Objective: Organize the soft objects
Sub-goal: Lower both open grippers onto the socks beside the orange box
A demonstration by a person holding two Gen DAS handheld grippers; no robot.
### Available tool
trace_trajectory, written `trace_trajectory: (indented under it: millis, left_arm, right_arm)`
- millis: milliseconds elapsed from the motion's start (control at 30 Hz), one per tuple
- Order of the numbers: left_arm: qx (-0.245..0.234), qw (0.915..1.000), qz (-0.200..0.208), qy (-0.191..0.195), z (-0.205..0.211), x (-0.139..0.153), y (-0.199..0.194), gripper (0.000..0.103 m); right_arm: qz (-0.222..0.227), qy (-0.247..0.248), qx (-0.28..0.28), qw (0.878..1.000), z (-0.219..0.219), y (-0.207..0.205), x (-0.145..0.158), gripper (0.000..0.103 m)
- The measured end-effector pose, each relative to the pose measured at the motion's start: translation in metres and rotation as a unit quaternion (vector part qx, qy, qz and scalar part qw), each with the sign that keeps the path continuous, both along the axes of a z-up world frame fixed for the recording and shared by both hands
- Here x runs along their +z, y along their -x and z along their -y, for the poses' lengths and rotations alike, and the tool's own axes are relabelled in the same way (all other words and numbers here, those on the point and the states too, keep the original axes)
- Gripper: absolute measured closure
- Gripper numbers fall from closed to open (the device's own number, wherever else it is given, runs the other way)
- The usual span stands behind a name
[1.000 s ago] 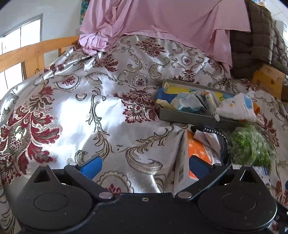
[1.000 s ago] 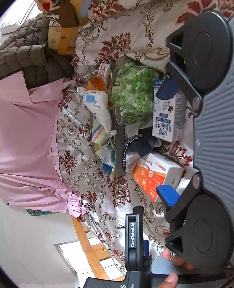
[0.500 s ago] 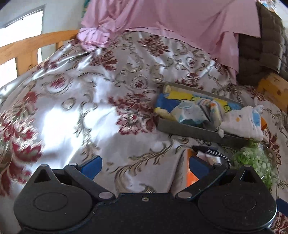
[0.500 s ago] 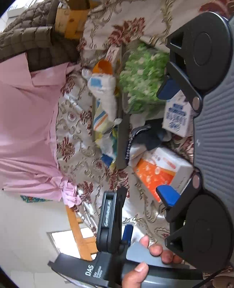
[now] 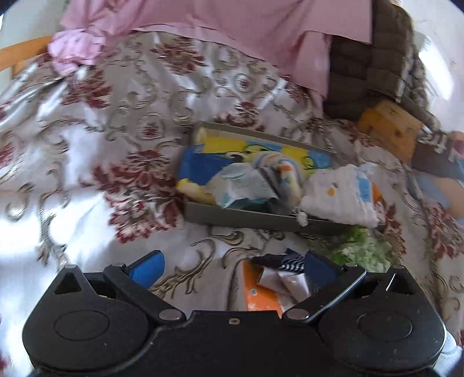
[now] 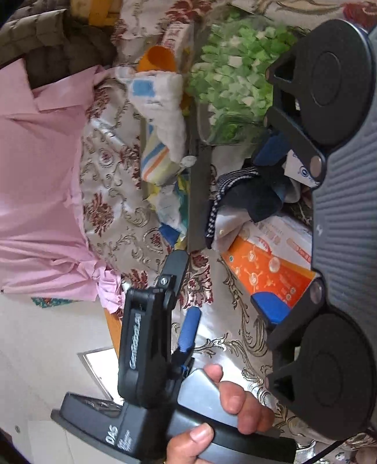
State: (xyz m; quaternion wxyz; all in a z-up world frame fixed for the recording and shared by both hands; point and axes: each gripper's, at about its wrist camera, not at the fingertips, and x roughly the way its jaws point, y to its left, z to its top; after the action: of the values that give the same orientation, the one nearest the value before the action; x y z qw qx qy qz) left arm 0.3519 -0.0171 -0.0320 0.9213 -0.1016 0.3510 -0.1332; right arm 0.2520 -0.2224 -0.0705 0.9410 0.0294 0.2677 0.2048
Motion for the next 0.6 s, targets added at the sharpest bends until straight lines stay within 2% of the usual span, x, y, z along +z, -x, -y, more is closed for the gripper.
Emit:
trace_trajectory:
  millis: [133,267,367,600]
  left_arm:
    - [-0.059,0.998,0.013,-0.018,0.004,-0.001,-0.008,0.002]
    - [-0.112,0.9929,0.018,-0.038,0.012,-0.003,-0.012,0.01]
    - [-0.139,0.9894,0.015,-0.04,0.016,-0.004,-0.014,0.016]
    - [-0.181,0.9825,0.001,-0.045,0.029,-0.006,-0.016,0.023]
  right_arm:
    - [-0.007,-0.017,-0.021,1.0,0.007,-0.003,0.0,0.014]
    - [-0.006,-0.016,-0.043,0.999,0.012,-0.005,0.001,0.022]
    - [-0.007,-0.004,-0.051,0.999,0.011,-0.007,-0.001,0.028]
    - [-0.008,0.016,-0.055,0.998,0.006,-0.009,-0.005,0.038]
